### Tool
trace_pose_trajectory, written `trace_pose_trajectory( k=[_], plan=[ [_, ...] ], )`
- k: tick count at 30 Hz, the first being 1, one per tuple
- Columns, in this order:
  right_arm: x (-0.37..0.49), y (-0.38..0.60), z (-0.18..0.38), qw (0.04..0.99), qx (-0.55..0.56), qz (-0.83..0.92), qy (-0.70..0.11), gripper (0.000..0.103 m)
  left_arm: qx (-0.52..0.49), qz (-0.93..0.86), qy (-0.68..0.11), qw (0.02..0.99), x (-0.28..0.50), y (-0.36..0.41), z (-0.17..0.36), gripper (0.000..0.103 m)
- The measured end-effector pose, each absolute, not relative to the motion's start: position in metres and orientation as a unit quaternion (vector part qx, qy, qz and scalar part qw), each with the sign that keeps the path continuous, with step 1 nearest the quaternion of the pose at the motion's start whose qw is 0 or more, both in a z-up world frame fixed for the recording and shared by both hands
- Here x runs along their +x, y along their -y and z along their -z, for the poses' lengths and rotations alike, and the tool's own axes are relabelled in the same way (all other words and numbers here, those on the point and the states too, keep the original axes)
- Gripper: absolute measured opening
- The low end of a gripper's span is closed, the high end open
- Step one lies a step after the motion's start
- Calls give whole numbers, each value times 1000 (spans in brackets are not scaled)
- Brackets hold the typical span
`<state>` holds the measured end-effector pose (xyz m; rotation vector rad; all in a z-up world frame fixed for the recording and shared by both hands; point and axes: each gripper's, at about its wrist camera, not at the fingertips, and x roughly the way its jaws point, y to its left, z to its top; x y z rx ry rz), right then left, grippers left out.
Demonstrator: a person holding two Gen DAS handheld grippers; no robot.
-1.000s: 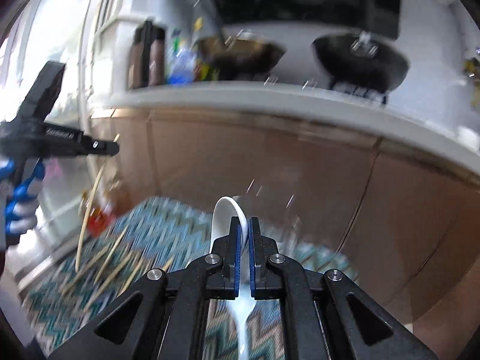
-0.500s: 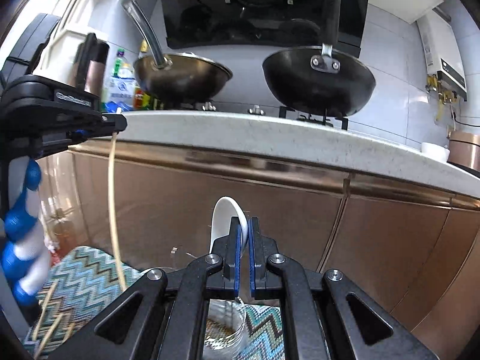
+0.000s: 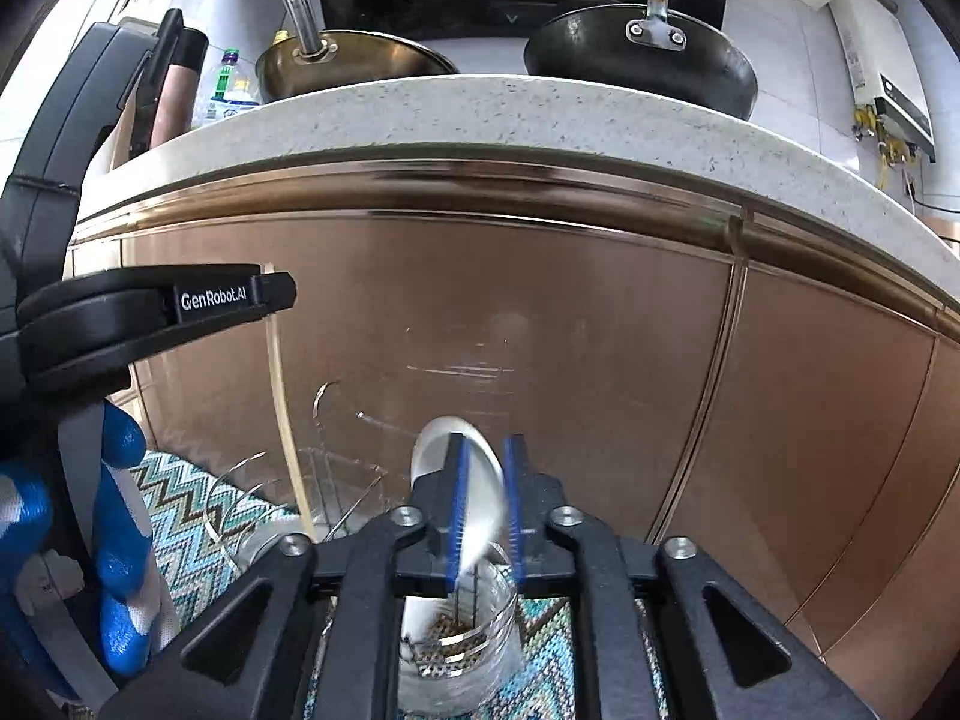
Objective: Organize utensils
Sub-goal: 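Open the right gripper over the holder while the left gripper releases the chopstick into it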
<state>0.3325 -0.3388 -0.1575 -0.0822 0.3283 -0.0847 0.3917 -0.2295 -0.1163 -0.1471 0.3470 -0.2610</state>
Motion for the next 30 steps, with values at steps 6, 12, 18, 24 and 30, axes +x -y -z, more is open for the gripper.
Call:
trace_pose_trajectory(
  k=[6, 12, 18, 24, 30],
  plan=[
    [308, 342, 139, 986, -35, 49, -156, 20, -51, 129, -138, 981, 353, 207, 76, 27],
    [261, 342, 102, 988, -36, 47, -142, 21, -35, 117, -76, 990, 292, 163, 18, 27],
    [194, 336, 57, 992, -28, 35, -117, 32, -2, 98, -69, 993, 225, 113, -33, 46],
    [120, 326, 24, 995, -18, 10, -99, 37, -3, 86, -90, 992, 166, 54, -59, 53],
    [69, 319, 15, 995, 1, -22, -96, 39, -12, 93, -131, 987, 131, 7, -58, 54]
  ],
)
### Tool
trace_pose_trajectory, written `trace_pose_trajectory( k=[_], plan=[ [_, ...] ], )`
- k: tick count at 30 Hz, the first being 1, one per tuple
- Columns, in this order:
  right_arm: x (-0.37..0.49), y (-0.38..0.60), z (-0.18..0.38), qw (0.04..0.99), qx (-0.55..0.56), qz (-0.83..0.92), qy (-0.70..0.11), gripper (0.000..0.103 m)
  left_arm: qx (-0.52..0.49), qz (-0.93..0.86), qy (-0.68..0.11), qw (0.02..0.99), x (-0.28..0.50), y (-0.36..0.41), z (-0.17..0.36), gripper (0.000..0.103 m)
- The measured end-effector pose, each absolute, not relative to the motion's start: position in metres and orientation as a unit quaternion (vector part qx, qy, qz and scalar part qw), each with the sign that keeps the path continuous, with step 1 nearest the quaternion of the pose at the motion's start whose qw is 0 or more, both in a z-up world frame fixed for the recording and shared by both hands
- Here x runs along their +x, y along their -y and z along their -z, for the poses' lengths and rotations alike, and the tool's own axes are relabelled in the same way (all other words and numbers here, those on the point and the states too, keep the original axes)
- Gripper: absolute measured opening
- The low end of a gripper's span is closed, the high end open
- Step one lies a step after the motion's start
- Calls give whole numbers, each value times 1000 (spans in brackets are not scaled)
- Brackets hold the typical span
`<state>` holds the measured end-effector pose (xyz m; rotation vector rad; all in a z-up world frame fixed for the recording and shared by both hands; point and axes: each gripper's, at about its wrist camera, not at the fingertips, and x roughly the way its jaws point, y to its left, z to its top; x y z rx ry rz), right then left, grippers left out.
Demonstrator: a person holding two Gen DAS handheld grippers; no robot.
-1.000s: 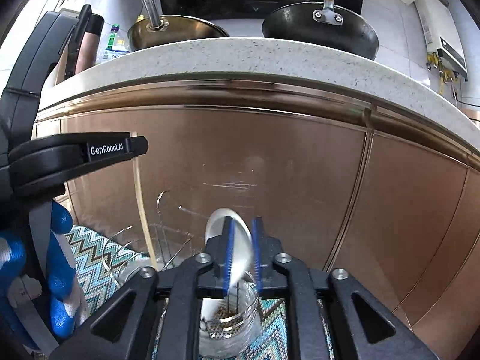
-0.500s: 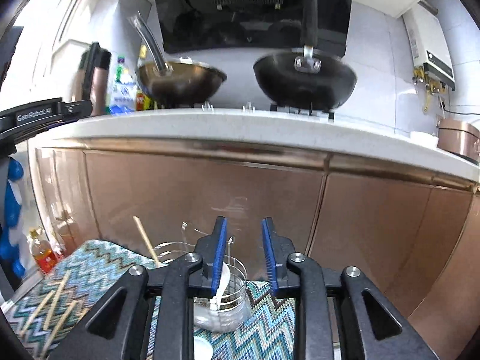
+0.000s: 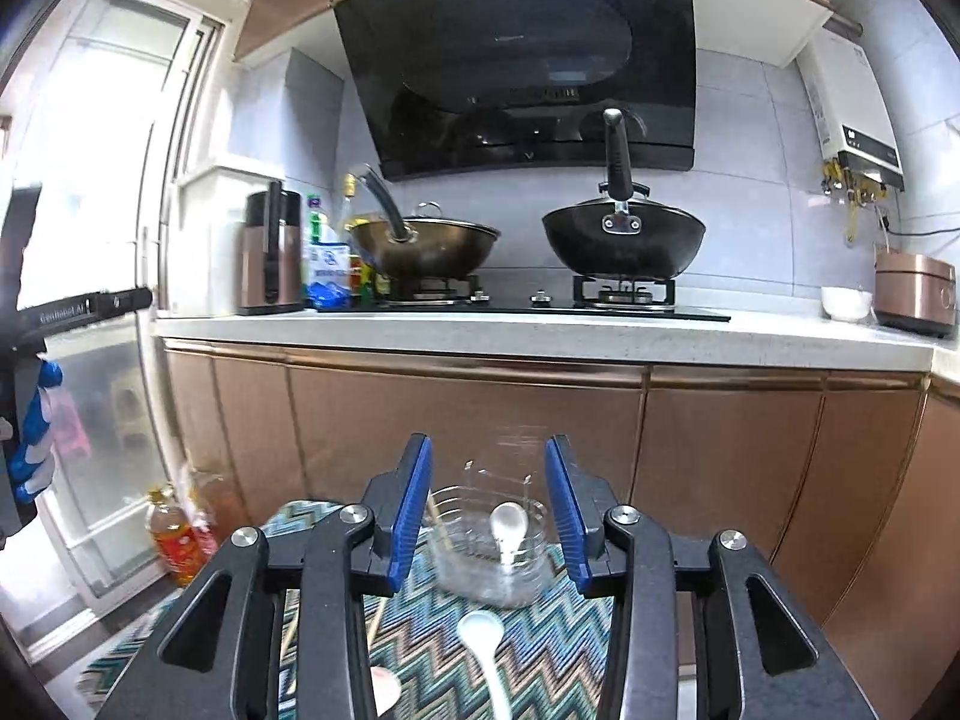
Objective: Organize utensils
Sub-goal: 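Grasp another chopstick with the left gripper while the right gripper grasps the pink spoon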
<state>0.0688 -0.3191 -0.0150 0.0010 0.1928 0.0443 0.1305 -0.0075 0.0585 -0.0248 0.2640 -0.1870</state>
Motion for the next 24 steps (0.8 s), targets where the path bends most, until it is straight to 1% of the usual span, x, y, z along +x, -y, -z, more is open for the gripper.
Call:
trace_pose_trajectory(
  k=[5, 9, 12, 18, 24],
  plan=[
    [51, 318, 22, 994, 6, -39, -104, 39, -16, 94, -172, 980, 114, -20, -44, 54],
    [51, 322, 36, 990, 16, -53, -128, 39, -14, 98, -230, 968, 123, -30, -16, 54],
    [61, 322, 56, 984, 26, -71, -161, 39, -21, 112, -297, 948, 146, -30, 18, 54],
    [103, 322, 117, 956, 57, -121, -261, 39, -49, 128, -422, 896, 200, -23, 91, 54],
    [148, 312, 181, 912, 81, -180, -360, 39, -57, 112, -500, 857, 249, -22, 151, 53]
  ],
)
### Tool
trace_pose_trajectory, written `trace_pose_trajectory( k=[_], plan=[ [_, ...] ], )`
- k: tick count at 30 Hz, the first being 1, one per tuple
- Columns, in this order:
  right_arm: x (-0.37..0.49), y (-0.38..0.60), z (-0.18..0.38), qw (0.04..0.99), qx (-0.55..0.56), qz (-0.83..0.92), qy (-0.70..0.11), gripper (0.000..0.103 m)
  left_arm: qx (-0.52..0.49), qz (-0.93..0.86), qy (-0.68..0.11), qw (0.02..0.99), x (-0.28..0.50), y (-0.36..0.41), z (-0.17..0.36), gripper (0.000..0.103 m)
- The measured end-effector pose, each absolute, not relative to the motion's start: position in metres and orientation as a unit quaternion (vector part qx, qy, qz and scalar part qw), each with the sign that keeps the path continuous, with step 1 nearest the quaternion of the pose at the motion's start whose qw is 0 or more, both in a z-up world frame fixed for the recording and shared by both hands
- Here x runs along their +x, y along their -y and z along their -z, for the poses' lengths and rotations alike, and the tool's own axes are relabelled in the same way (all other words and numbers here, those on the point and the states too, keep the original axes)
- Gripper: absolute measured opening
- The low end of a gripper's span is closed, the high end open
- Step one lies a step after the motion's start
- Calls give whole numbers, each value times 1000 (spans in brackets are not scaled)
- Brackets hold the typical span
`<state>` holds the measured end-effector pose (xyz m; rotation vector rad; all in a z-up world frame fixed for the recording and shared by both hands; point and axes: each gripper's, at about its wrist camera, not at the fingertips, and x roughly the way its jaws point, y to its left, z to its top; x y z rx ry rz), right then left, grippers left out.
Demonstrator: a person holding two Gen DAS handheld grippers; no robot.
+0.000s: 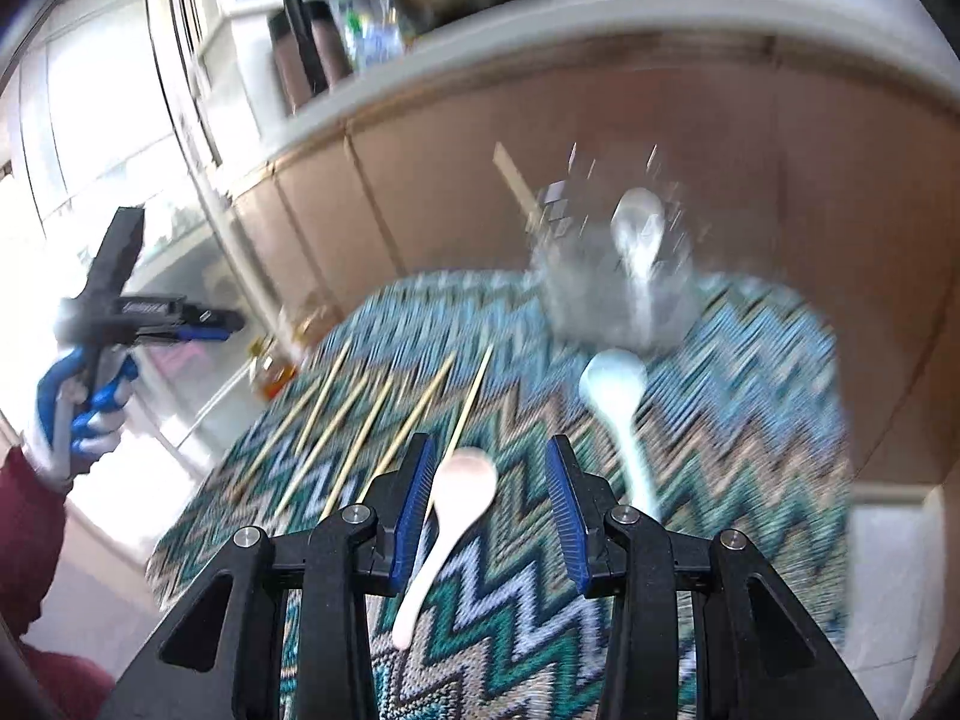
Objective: Organize utensils
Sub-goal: 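Grasp another chopstick with the left gripper while the right gripper grasps the pink spoon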
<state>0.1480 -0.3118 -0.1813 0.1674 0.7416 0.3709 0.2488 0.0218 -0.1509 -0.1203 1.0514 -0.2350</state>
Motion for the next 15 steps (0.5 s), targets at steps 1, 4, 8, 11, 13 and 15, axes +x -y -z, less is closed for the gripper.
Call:
trace_pose_trajectory(
  k=[1, 4, 8, 11, 13, 15],
  plan=[
    [155, 309, 192, 903, 84, -192, -375, 39, -59, 109, -512, 850, 258, -23, 160, 53],
    [174, 301, 217, 882, 87, -215, -411, 38, -66, 99, -542, 832, 282, -26, 183, 53],
    [202, 290, 247, 855, 86, -235, -454, 34, -78, 84, -575, 810, 315, -33, 207, 53],
    [220, 287, 261, 841, 85, -244, -475, 32, -77, 75, -589, 801, 334, -36, 220, 53],
    [229, 284, 267, 834, 79, -251, -485, 31, -73, 69, -596, 797, 345, -36, 226, 49],
    [236, 283, 271, 828, 71, -256, -493, 29, -73, 67, -604, 791, 354, -37, 232, 44]
  ],
)
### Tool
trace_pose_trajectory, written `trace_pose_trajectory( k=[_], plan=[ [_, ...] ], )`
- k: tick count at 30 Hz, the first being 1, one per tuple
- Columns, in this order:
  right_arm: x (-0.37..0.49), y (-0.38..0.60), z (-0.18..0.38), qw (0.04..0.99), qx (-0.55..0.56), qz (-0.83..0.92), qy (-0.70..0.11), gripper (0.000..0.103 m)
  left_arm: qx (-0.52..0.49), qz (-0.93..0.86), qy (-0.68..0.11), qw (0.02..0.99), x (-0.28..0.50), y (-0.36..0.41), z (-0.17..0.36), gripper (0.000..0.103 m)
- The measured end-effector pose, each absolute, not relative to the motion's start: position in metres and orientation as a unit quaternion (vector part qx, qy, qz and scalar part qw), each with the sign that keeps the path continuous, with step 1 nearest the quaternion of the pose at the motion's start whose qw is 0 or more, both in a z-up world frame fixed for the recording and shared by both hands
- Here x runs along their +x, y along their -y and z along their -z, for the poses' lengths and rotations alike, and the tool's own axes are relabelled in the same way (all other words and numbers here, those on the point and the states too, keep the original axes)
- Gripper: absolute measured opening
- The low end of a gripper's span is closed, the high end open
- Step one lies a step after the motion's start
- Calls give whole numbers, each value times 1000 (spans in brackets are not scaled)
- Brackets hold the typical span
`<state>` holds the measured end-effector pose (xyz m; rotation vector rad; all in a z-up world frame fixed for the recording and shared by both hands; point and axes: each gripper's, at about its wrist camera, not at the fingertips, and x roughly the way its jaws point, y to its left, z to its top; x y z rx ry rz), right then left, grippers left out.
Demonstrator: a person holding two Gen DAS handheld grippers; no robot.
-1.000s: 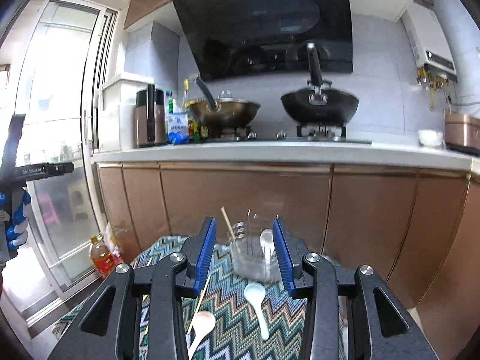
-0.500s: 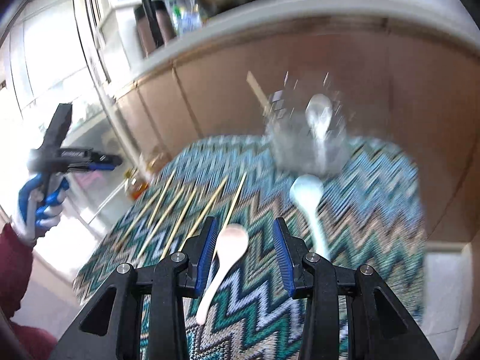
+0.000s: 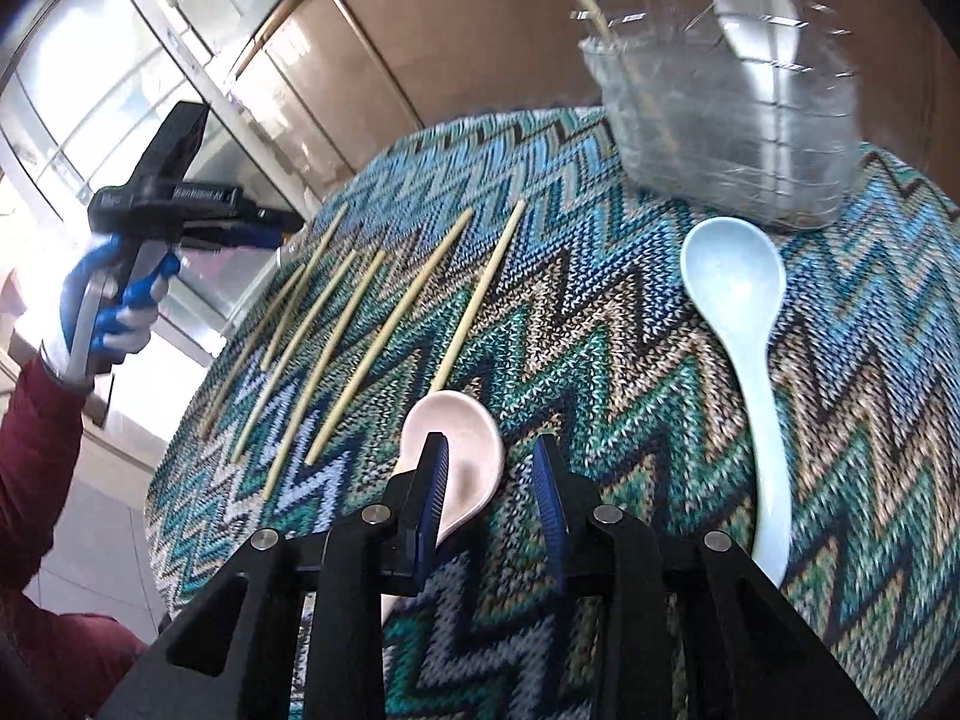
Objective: Organize utensils
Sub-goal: 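Grasp another chopstick with the left gripper while the right gripper grasps the pink spoon, then carry the chopstick with the left gripper while the right gripper carries the pink spoon to the holder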
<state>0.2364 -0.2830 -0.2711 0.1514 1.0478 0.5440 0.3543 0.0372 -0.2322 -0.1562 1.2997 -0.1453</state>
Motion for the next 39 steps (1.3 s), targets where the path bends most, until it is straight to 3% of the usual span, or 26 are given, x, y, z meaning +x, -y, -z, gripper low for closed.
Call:
trace_pose_trajectory(
  k=[6, 14, 16, 19, 26, 39],
  plan=[
    [249, 273, 278, 812, 52, -278, -510, 23, -57, 49, -630, 773, 377, -35, 255, 30],
    [260, 264, 287, 794, 31, -306, -525, 10, -51, 41, -641, 764, 392, -33, 269, 20],
    [260, 265, 285, 792, 27, -313, -523, 9, -47, 41, -640, 766, 391, -32, 269, 10],
    [257, 264, 282, 795, 13, -312, -520, 8, -59, 45, -635, 769, 388, -34, 266, 5],
    [235, 265, 255, 823, -8, -289, -490, 8, -61, 62, -594, 800, 354, -29, 233, 5],
    [143, 285, 181, 895, -28, -209, -394, 7, -71, 95, -455, 883, 247, -50, 124, 5]
  ],
)
